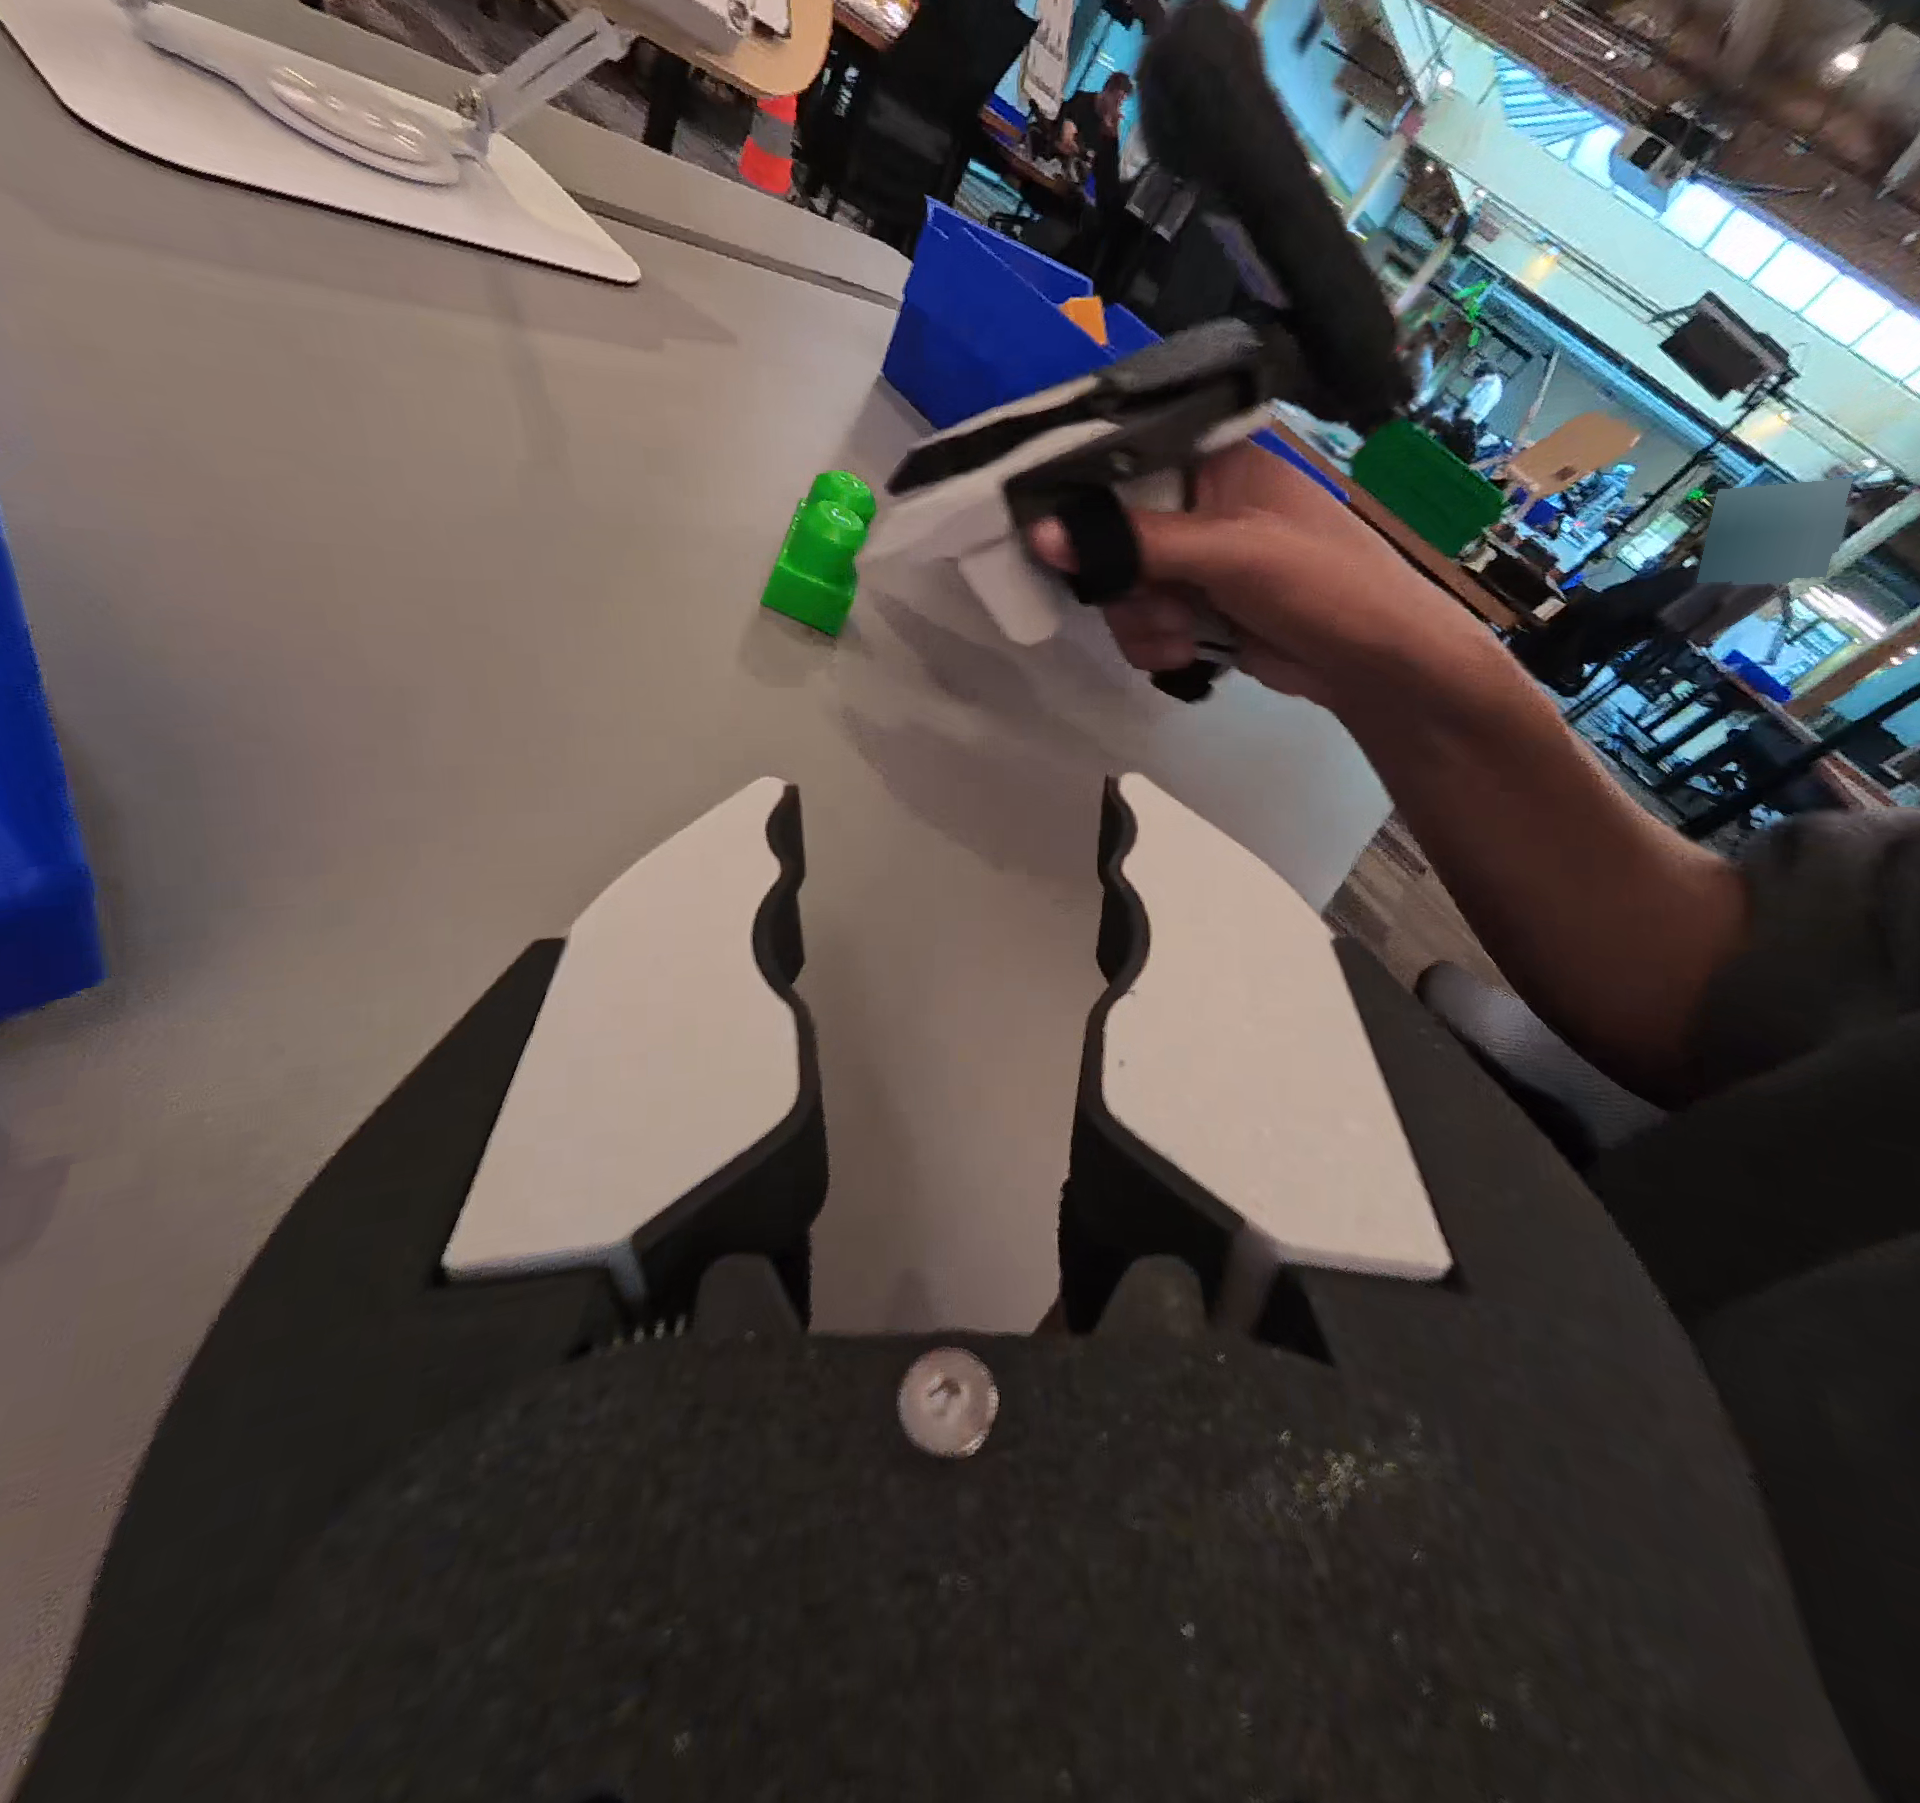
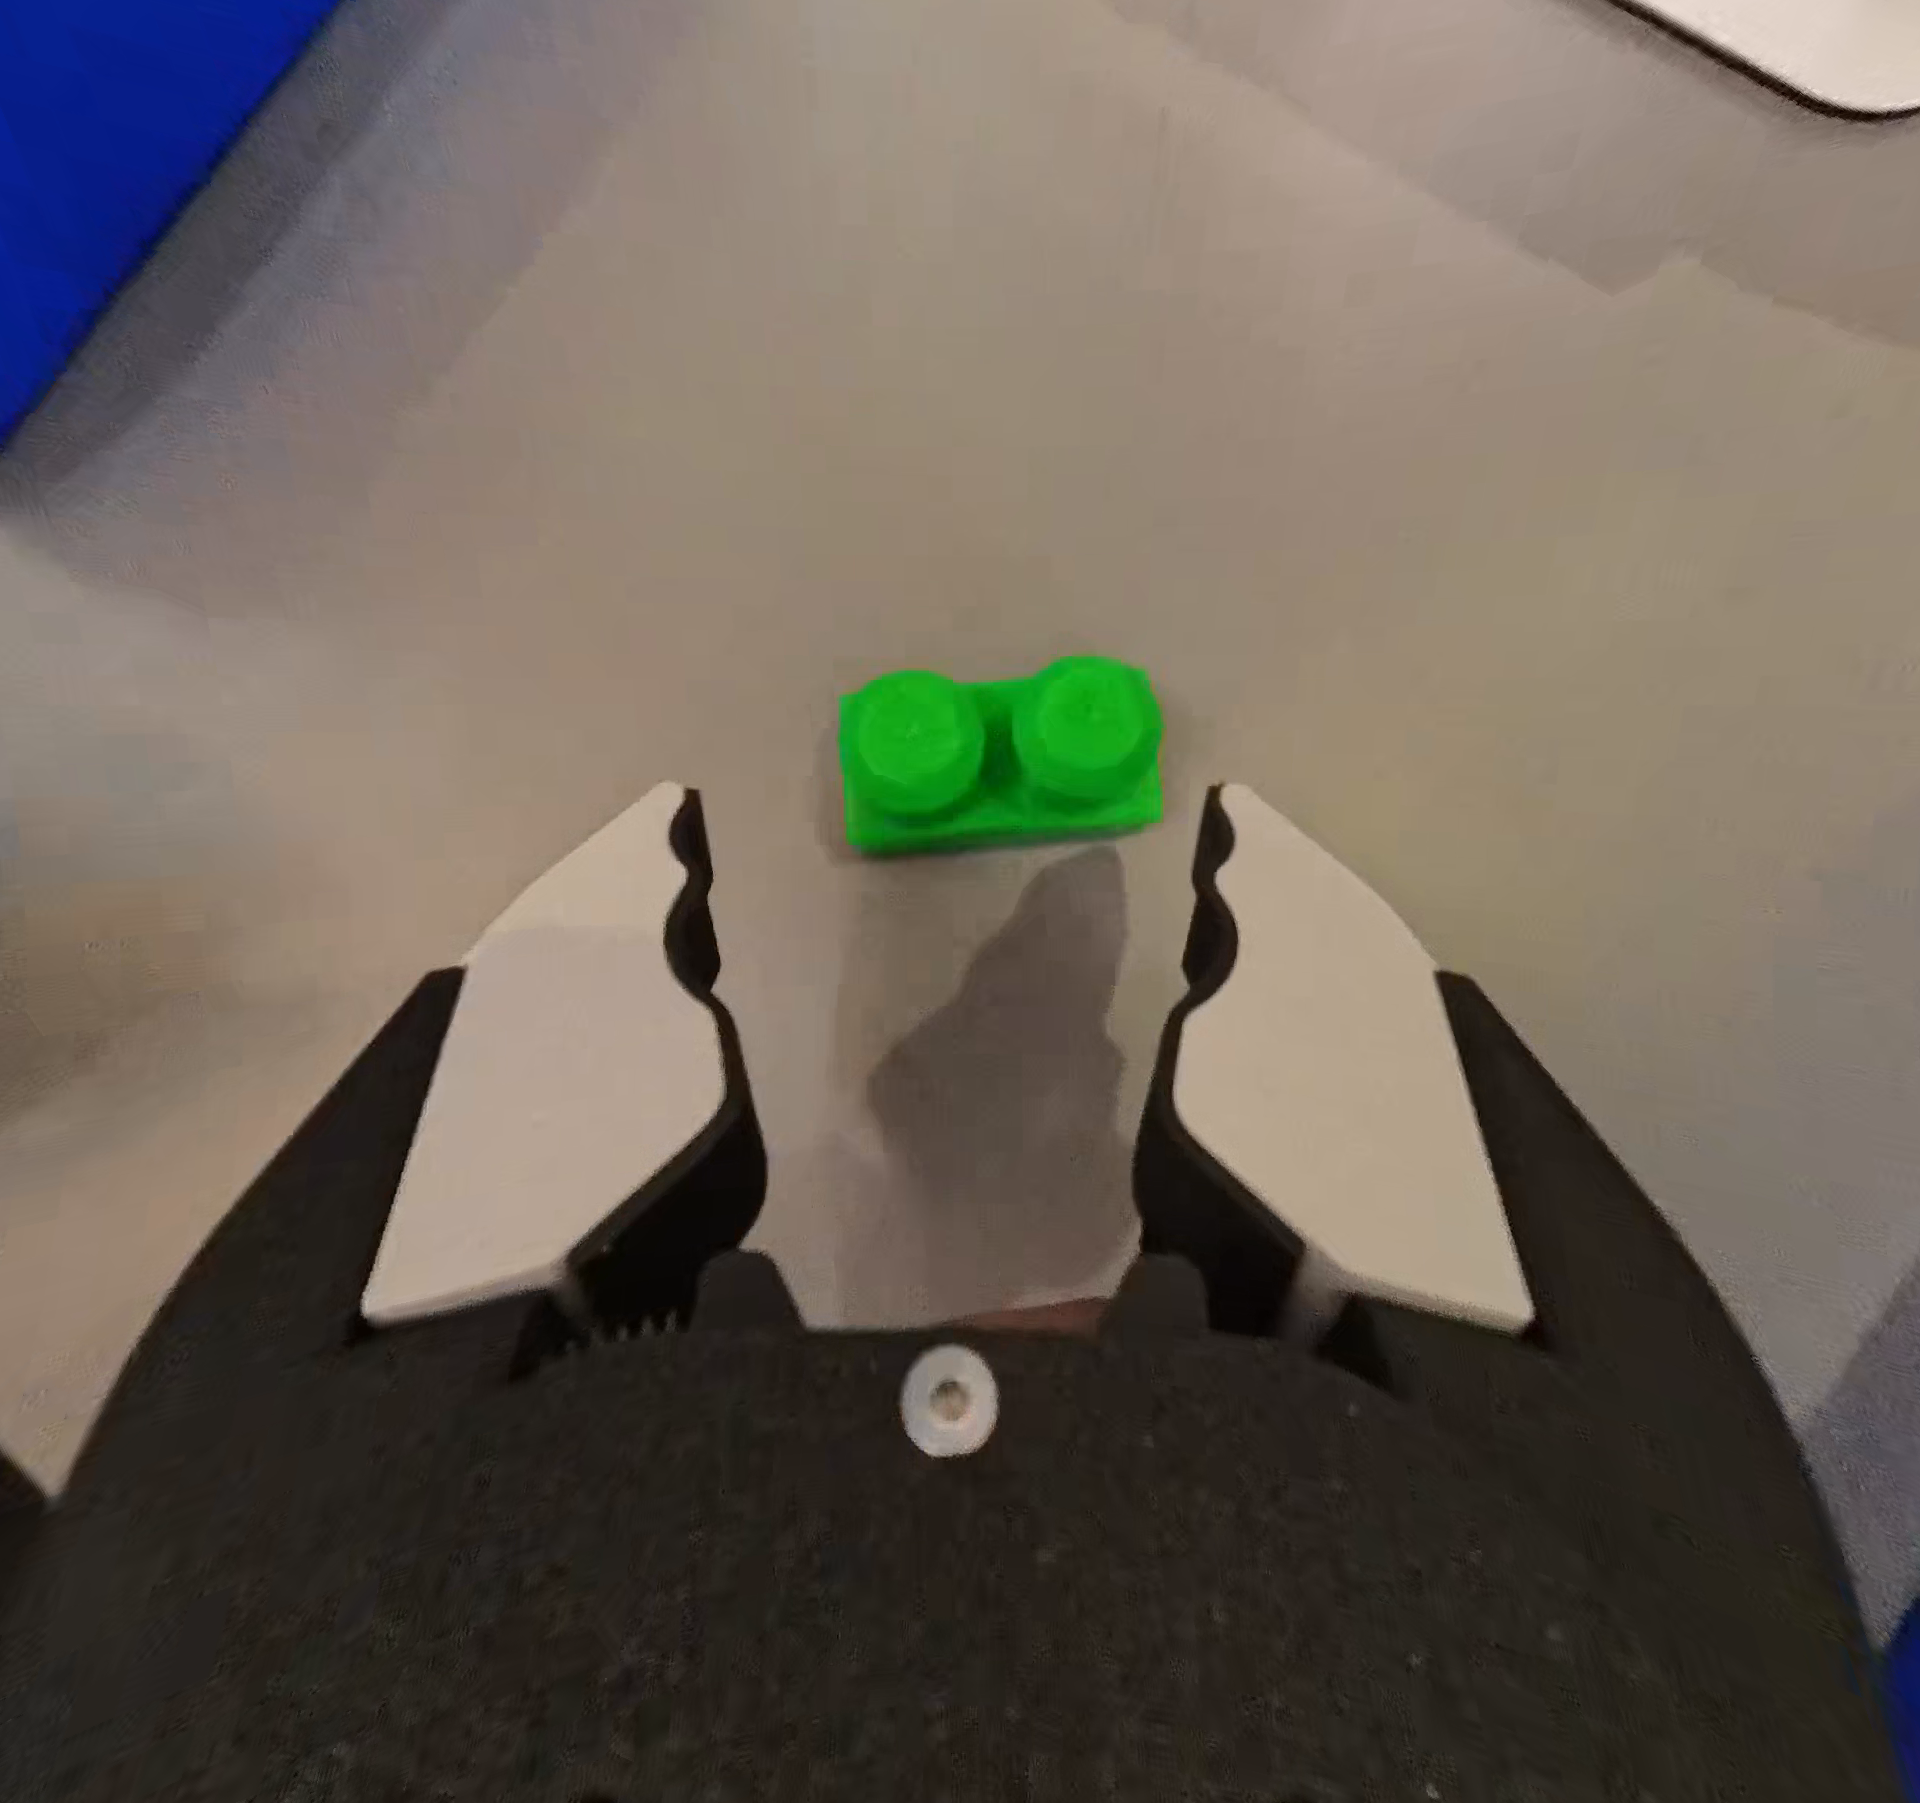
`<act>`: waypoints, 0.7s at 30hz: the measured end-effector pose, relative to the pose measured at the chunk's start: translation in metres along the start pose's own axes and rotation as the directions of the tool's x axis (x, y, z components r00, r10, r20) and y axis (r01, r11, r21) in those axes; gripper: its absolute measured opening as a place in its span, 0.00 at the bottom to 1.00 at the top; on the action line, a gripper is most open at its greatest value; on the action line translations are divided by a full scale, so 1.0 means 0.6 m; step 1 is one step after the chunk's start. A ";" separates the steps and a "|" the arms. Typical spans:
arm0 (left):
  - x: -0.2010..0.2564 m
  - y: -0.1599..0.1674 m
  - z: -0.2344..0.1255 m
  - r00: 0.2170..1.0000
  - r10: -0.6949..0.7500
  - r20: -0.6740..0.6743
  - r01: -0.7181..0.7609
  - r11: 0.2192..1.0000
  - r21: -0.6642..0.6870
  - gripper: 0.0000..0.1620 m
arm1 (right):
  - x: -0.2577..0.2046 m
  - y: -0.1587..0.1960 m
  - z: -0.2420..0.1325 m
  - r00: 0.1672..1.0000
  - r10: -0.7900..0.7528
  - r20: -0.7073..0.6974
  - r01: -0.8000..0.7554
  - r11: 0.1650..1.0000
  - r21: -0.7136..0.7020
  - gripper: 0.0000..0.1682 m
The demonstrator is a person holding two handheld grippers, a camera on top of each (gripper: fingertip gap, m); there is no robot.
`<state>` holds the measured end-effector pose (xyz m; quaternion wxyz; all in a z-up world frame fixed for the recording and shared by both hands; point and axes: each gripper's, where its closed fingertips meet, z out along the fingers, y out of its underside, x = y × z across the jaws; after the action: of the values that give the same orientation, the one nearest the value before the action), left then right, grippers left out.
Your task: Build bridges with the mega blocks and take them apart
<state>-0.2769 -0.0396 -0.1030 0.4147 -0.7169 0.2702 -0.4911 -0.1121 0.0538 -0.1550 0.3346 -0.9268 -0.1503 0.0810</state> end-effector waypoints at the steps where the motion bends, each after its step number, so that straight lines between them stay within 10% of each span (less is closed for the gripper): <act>1: 0.001 0.004 -0.004 1.000 0.007 -0.012 -0.007 1.000 -0.006 0.33 | 0.002 -0.001 0.015 1.000 -0.011 -0.016 0.010 0.999 -0.030 0.53; 10: 0.025 0.022 -0.017 0.994 0.051 -0.096 -0.052 0.999 -0.013 0.32 | 0.020 -0.006 0.040 0.995 -0.063 -0.074 0.058 0.996 -0.066 0.45; 16: 0.026 0.024 -0.017 0.993 0.054 -0.108 -0.057 0.998 -0.018 0.32 | 0.137 -0.079 -0.228 0.958 0.037 -0.283 0.048 0.956 0.288 0.45; 21: 0.032 0.022 -0.009 0.990 0.026 -0.142 -0.029 0.999 -0.016 0.32 | 0.354 0.026 -0.397 0.843 0.217 -0.493 -0.101 0.963 0.251 0.45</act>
<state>-0.2747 -0.0633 -0.1040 0.3947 -0.6802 0.3133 -0.5323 0.1514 -0.0286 0.0059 0.4527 -0.8820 0.0321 -0.1268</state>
